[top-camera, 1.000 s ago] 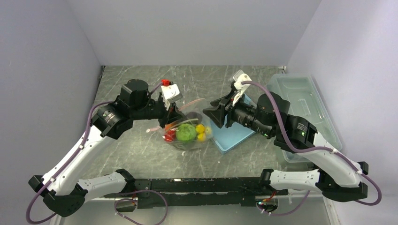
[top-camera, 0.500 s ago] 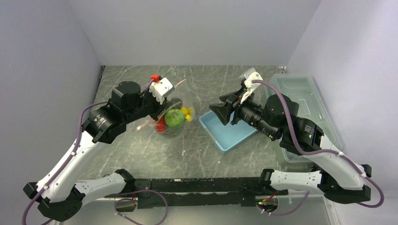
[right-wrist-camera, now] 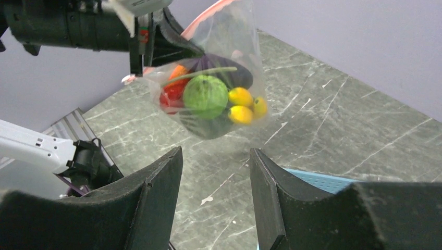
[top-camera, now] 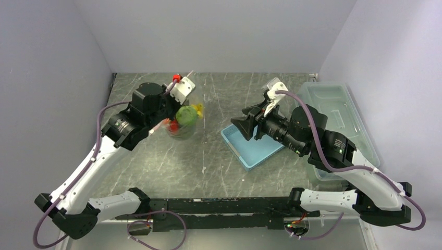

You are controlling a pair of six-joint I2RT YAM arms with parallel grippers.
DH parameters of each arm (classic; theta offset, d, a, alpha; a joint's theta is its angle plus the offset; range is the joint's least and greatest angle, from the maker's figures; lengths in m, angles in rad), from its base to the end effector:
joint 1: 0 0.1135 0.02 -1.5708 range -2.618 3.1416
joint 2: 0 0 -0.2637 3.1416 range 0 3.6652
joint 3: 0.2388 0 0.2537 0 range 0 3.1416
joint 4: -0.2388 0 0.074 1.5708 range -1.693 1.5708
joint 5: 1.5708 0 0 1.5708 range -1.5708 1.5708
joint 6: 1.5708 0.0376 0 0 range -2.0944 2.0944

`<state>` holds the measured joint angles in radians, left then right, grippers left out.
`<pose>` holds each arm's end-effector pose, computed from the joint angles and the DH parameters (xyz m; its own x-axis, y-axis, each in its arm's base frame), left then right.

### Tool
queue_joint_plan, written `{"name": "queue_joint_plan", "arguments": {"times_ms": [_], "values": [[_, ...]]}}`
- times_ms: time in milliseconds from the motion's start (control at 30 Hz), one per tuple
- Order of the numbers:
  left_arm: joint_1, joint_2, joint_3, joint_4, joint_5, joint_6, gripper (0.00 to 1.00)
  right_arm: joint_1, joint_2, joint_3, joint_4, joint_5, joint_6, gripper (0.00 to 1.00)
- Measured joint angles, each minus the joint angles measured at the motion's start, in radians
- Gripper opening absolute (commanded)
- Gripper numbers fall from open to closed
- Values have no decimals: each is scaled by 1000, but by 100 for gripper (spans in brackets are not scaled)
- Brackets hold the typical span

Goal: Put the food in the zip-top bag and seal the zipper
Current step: Place the zipper food storage bag at the center of the board.

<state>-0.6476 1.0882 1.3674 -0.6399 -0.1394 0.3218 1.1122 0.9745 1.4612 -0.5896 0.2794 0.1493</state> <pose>0.1803 -0.1298 0.4334 -0.1109 0.4766 -0.8721 0.5574 0.7563 0.3424 0.0851 0.1490 0.4887 -0.1551 0.0088 -0.9879 -0.7255 0.6777 0.1200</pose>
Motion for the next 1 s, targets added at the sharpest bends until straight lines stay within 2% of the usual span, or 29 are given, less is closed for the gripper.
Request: {"name": "queue_joint_plan", "arguments": {"times_ms": [433,667,1000], "values": [[191,93,-69,129,-124,53,0,0,-45,-46,6,-20,0,54],[295,190,-71,183,-173,132,0,0,-89,-110,16,-55,0,54],[378,349,-83,263,-154,219,0,-1,-197,-167,11,-104,14,54]]}}
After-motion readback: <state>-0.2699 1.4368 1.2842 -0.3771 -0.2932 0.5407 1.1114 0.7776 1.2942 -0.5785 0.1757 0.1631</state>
